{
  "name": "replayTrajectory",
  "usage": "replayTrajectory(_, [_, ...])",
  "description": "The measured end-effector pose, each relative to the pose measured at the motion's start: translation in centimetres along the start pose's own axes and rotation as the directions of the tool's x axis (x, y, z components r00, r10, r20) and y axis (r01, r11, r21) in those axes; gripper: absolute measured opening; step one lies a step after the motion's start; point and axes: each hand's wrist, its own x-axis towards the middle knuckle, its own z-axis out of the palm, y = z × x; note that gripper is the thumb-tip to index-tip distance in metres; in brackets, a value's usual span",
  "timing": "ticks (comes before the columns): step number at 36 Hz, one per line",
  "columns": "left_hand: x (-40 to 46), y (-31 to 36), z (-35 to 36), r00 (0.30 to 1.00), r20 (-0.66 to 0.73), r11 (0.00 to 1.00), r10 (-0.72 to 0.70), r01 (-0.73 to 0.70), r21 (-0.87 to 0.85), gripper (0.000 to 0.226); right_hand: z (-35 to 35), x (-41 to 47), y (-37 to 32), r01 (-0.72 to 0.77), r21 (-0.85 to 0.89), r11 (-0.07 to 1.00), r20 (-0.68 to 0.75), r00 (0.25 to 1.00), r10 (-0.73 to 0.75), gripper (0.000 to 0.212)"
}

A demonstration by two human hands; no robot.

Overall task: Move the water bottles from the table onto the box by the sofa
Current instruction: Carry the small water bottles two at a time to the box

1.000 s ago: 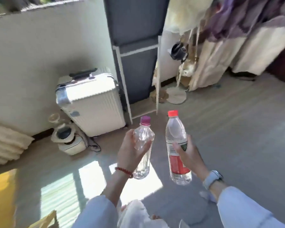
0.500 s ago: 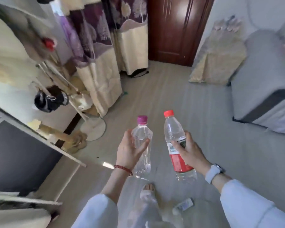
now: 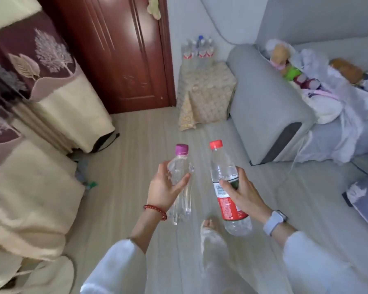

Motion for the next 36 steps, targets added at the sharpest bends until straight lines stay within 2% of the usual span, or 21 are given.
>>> replayTrajectory(4, [10.9, 3.0, 3.6, 1.000, 0.017, 1.000, -0.006, 0.007, -0.004, 0.062, -4.4, 10.5, -1.2, -0.016, 0.008, 1.000, -0.038, 0.999, 0.017, 0.073])
replayTrajectory(9, [22.7, 7.0, 6.7, 1.000, 0.018, 0.999, -0.010, 0.011, -0.044, 0.047, -9.3, 21.8, -3.8, -0.024, -0.012, 1.000, -0.065, 0.998, 0.024, 0.052])
replayTrajectory(13, [30.4, 8.6, 8.3, 0.999, 0.017, 0.999, -0.027, 0.028, -0.042, 0.048, -11.7, 29.6, -5.6, -0.021, 0.000, 1.000, -0.043, 0.999, 0.021, 0.052])
replayTrajectory(23, [53.1, 8.2, 12.2, 0.999, 0.000, 0.999, -0.035, 0.035, 0.000, 0.049, -14.5, 52.5, -9.9, 0.034, 0.031, 0.999, -0.020, 0.999, -0.033, 0.055])
replayTrajectory(30, [69.7, 8.3, 14.3, 0.994, 0.040, 0.995, -0.102, 0.103, -0.016, 0.057, -16.4, 68.6, -13.7, 0.005, 0.091, 0.996, 0.004, 1.000, -0.005, 0.066])
replayTrajectory(36, [80.0, 8.0, 16.6, 0.987, 0.066, 0.989, -0.149, 0.150, -0.004, 0.067, -17.7, 78.7, -14.7, -0.063, 0.167, 0.984, 0.032, 0.998, 0.059, 0.072])
